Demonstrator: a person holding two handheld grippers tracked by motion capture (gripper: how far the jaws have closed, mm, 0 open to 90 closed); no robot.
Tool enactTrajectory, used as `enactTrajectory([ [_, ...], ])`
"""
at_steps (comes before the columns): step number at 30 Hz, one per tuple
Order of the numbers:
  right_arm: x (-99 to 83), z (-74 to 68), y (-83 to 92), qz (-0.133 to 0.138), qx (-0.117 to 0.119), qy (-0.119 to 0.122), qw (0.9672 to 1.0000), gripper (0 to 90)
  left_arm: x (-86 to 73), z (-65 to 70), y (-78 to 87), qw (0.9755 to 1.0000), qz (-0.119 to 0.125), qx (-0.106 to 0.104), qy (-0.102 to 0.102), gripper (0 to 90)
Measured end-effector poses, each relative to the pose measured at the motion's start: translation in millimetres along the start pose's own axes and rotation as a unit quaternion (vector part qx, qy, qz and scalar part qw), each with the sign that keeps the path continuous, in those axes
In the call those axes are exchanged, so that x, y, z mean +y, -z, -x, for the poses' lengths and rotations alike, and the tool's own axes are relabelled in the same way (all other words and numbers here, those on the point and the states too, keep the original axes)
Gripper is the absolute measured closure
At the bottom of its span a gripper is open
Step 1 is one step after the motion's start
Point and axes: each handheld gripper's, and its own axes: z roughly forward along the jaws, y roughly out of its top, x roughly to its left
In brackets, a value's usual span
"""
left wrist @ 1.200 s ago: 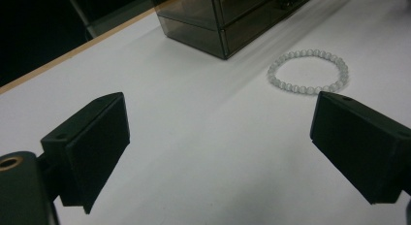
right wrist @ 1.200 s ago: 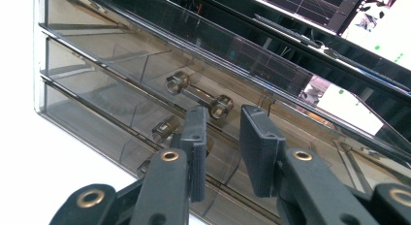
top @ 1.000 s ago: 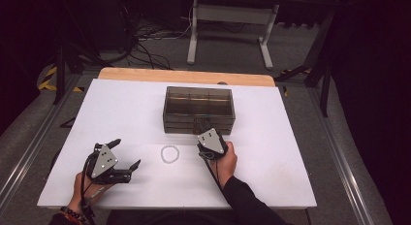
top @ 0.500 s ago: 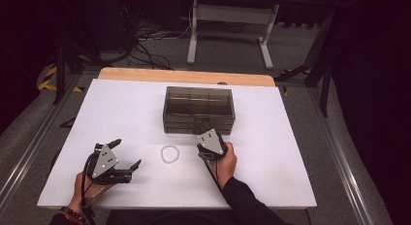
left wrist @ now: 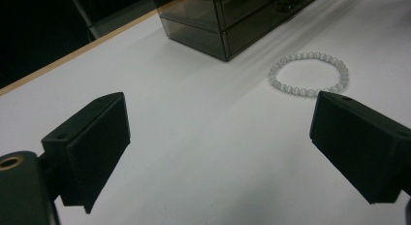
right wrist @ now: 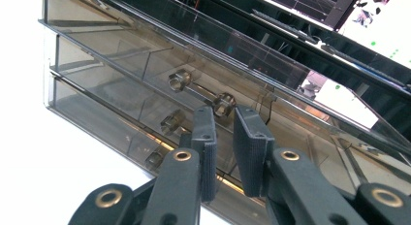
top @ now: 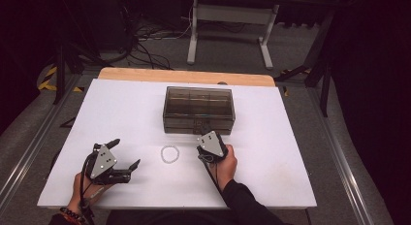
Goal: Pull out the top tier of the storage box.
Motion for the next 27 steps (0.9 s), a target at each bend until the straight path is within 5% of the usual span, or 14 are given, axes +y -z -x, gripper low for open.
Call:
enactTrajectory([
  [19,-2.8,-0.9,13.9,-0.005,0.01,0.005,0.9999,84.9,0.4,0.0,-0.1,1.0,0.0,0.0,0.001,8.0],
  [27,4.0,12.4,27.4,0.0,0.072,-0.01,0.9973,87.7,1.8,0.8,-1.7,1.0,0.0,-0.004,-0.004,8.0],
])
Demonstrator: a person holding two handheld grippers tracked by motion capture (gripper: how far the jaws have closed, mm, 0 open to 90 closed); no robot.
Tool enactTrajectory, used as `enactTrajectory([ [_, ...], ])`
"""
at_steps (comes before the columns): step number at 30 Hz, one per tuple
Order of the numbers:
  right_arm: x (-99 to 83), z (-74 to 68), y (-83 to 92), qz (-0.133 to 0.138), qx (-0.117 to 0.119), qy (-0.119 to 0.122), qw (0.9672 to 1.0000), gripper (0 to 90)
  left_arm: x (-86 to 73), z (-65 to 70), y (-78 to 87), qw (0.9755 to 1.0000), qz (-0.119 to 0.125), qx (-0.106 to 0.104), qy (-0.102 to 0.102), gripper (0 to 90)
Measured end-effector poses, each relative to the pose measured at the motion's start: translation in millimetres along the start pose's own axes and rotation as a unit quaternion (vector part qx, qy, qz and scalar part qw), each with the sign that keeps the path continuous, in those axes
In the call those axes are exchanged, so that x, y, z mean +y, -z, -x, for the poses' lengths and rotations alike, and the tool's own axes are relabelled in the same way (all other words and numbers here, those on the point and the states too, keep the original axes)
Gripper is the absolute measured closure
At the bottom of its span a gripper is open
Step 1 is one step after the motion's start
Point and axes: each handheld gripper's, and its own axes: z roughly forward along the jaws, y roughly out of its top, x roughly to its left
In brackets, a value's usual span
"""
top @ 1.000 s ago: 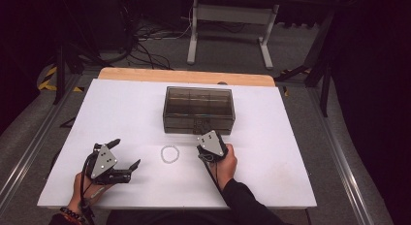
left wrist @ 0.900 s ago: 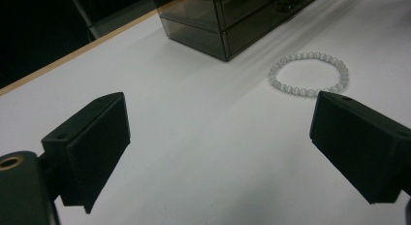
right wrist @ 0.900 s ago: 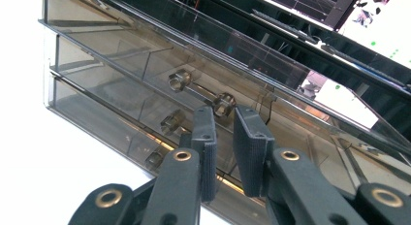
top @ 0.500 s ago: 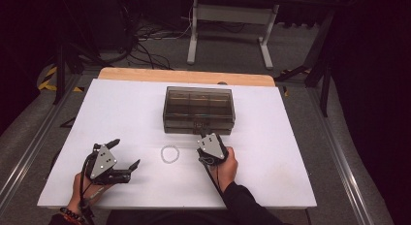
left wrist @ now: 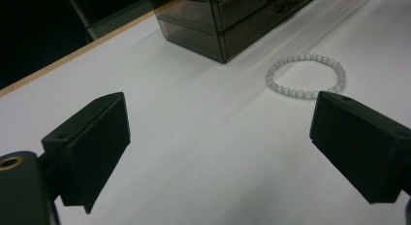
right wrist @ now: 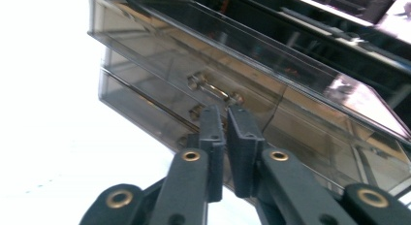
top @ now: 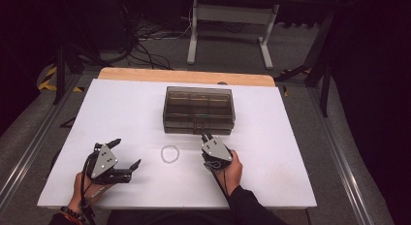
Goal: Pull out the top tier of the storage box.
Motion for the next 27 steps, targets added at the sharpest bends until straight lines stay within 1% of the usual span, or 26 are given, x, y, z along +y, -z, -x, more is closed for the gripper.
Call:
enactTrajectory([
  [1,6.1,7.5,5.9,0.004,0.028,-0.002,0.9996,87.9,-0.1,-0.3,-0.3,1.0,0.0,-0.003,0.0,8.1],
  [3,7.5,9.7,7.3,0.006,0.032,-0.002,0.9995,87.9,-0.2,-0.5,-0.5,1.0,-0.001,-0.003,-0.001,8.1],
  [4,13.4,21.8,14.0,0.016,0.041,-0.011,0.999,89.7,-0.4,-0.4,-0.5,1.0,-0.001,-0.005,0.0,8.1],
  [5,13.4,21.8,14.0,0.016,0.041,-0.011,0.999,89.7,-0.5,-0.4,-0.4,1.0,-0.001,-0.005,0.0,8.1],
  [6,18.4,36.8,19.1,0.017,0.046,-0.022,0.9985,89.7,-0.9,-0.4,-0.4,1.0,-0.002,-0.006,0.001,8.1],
  [7,18.4,36.8,19.1,0.017,0.046,-0.022,0.9985,89.7,-0.9,-0.4,-0.4,1.0,-0.002,-0.006,0.001,8.1],
  [8,20.5,48.8,21.8,0.016,0.043,-0.027,0.9986,89.8,-1.1,-0.6,-0.7,1.0,-0.002,-0.007,0.003,8.1],
  [9,21.1,55.4,22.8,0.012,0.04,-0.029,0.9987,90.0,-1.2,-0.9,-0.6,1.0,-0.002,-0.007,0.004,8.1],
  [10,21.1,55.4,22.8,0.012,0.04,-0.029,0.9987,90.0,-1.1,-1.5,-0.6,1.0,-0.001,-0.005,0.002,8.1],
  [11,21.6,61.6,22.8,0.005,0.039,-0.029,0.9988,90.0,-1.0,-1.4,-0.7,1.0,-0.002,-0.005,0.002,8.1],
  [12,21.8,73.3,22.5,-0.003,0.035,-0.035,0.9987,90.0,-1.0,-0.9,-0.8,1.0,-0.003,-0.007,0.003,8.2],
  [13,21.7,78.9,21.8,-0.008,0.034,-0.04,0.9986,90.0,-1.0,-0.9,-0.8,1.0,-0.004,-0.006,0.0,8.2],
  [14,21.7,78.9,21.8,-0.008,0.034,-0.04,0.9986,90.0,-1.1,-0.8,-0.9,1.0,-0.004,-0.006,0.0,8.2],
  [15,21.7,88.0,20.3,-0.017,0.036,-0.048,0.998,90.0,-1.3,-1.1,-1.1,1.0,-0.005,-0.006,0.0,8.2],
  [16,21.7,88.0,20.3,-0.017,0.036,-0.048,0.998,90.0,-1.3,-1.1,-1.1,1.0,-0.005,-0.006,0.0,8.3],
  [17,21.4,91.7,18.6,-0.025,0.041,-0.051,0.9976,90.0,-1.3,-1.4,-1.2,1.0,-0.006,-0.005,-0.001,8.3],
  [18,20.4,99.1,15.3,-0.038,0.042,-0.056,0.9968,90.0,-1.3,-1.7,-1.4,1.0,-0.006,-0.005,-0.001,8.3],
  [20,19.1,105.1,11.7,-0.051,0.046,-0.064,0.9956,90.0,-1.7,-2.5,-2.2,1.0,-0.006,-0.005,0.001,8.3],
  [21,19.1,105.1,11.7,-0.051,0.046,-0.064,0.9956,90.0,-1.9,-2.6,-2.9,1.0,-0.008,-0.006,0.002,8.3],
  [23,16.1,111.1,7.0,-0.061,0.053,-0.077,0.9937,90.0,-2.1,-2.7,-3.6,0.9999,-0.01,-0.007,0.002,8.3],
  [25,14.2,112.9,3.8,-0.067,0.056,-0.082,0.9928,90.0,-1.7,-2.4,-3.8,0.9999,-0.009,-0.008,0.003,8.3],
  [26,12.9,114.1,1.8,-0.068,0.058,-0.089,0.992,90.0,-1.6,-2.4,-4.0,0.9999,-0.009,-0.009,0.004,8.3],
  [27,12.0,113.8,-0.7,-0.075,0.058,-0.087,0.9918,90.0,-1.5,-2.7,-4.2,0.9999,-0.01,-0.008,0.001,8.3],
])
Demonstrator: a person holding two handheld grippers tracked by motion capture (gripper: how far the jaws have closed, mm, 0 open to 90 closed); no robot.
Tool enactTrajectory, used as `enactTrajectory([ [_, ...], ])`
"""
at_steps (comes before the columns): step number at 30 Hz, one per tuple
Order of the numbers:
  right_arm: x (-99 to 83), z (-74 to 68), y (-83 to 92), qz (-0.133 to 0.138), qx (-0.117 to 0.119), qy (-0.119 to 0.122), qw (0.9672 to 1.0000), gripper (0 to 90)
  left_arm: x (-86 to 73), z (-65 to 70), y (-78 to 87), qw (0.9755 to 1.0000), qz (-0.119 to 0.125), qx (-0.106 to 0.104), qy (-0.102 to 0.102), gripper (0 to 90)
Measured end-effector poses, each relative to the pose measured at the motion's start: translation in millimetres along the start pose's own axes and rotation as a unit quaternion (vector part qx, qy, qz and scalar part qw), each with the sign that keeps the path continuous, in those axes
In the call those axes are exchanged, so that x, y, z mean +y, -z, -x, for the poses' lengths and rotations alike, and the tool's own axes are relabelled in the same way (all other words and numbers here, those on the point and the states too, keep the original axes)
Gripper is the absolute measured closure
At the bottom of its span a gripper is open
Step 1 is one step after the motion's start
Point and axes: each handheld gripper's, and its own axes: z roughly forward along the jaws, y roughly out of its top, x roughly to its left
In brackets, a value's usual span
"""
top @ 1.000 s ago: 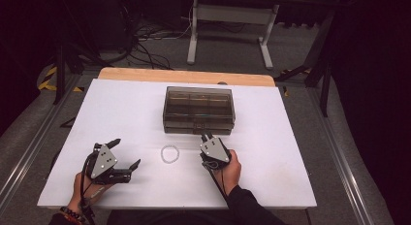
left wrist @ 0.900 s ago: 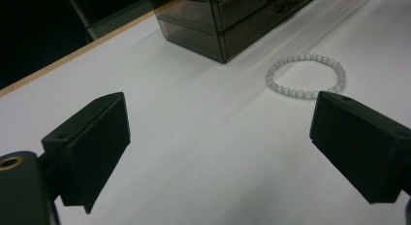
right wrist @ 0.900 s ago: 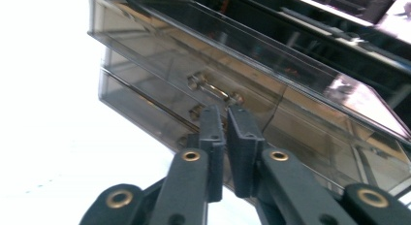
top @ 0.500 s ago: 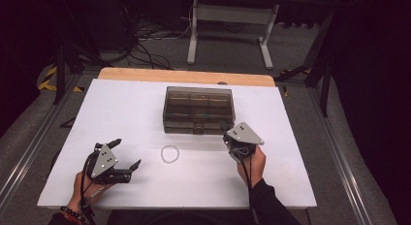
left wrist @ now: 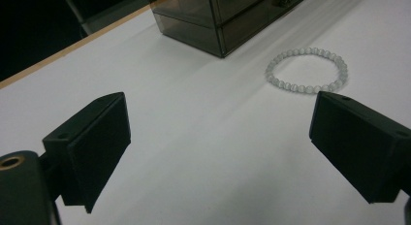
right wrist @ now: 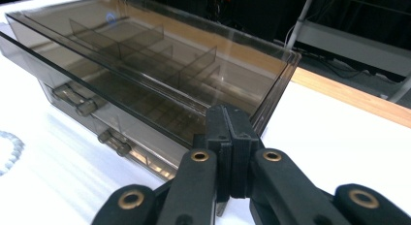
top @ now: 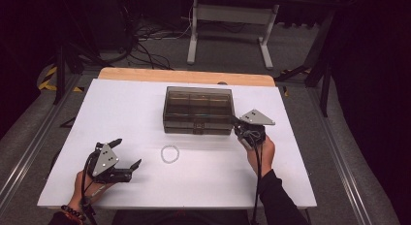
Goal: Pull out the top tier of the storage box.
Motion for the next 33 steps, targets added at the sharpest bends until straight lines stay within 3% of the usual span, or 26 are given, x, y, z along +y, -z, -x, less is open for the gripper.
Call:
enactTrajectory([
  [15,5.1,0.0,-4.2,-0.024,0.009,0.002,0.9997,90.0,0.4,1.0,-1.5,1.0,-0.005,-0.003,0.002,8.6],
  [22,9.4,-0.4,-2.7,-0.049,0.025,0.018,0.9983,90.0,0.0,1.0,-1.7,1.0,-0.004,-0.006,0.005,8.8],
  [31,11.0,-8.2,-12.6,-0.058,0.028,0.026,0.9976,90.0,0.8,0.7,-2.4,0.9999,-0.005,-0.009,0.004,9.0],
  [33,9.9,-7.6,-13.1,-0.068,0.032,0.026,0.9968,90.0,1.2,1.6,-2.0,0.9999,-0.005,-0.008,-0.003,9.0],
])
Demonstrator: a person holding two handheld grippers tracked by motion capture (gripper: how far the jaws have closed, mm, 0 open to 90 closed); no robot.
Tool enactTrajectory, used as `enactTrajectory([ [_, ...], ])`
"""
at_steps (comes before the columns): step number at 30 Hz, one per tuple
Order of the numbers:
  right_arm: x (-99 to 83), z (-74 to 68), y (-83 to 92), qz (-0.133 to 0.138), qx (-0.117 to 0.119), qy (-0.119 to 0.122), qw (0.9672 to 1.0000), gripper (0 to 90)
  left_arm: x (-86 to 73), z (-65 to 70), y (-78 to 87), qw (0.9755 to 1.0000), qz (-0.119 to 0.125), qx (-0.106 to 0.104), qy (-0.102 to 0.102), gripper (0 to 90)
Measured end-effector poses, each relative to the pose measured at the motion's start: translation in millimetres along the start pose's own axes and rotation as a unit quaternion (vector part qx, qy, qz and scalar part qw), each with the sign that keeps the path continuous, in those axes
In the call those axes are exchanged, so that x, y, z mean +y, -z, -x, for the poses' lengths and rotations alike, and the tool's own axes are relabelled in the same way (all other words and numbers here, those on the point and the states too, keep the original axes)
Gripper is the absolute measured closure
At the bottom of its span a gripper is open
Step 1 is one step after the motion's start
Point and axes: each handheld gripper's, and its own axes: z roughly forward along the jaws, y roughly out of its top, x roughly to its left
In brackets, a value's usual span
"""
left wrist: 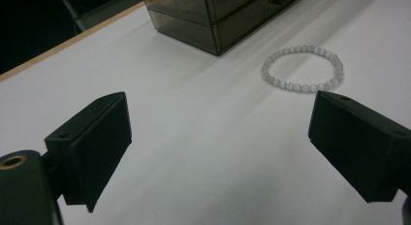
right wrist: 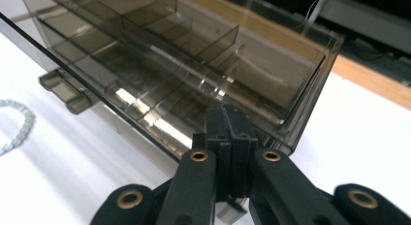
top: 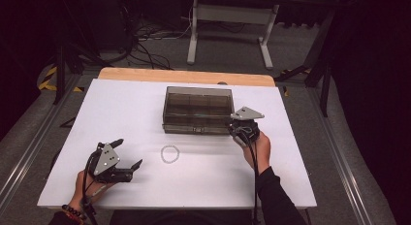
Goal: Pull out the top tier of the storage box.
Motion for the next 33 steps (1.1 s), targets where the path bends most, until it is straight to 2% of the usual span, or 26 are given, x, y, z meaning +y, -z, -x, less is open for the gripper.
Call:
enactTrajectory([
  [2,-2.7,3.3,-1.3,-0.007,0.016,-0.007,0.9998,90.0,0.0,0.7,0.0,1.0,-0.001,-0.001,-0.001,9.0],
  [18,-6.5,-2.2,5.8,-0.015,0.02,0.001,0.9997,90.0,0.2,1.5,-1.8,0.9999,-0.008,-0.008,-0.005,9.1],
  [28,-8.5,-5.5,10.5,-0.022,0.039,0.006,0.999,90.0,0.3,2.2,-2.5,0.9999,-0.01,-0.012,-0.006,9.6],
  [33,-8.8,-6.7,12.1,-0.024,0.04,0.011,0.9989,90.0,0.5,3.0,-2.7,0.9998,-0.012,-0.015,-0.008,9.7],
])
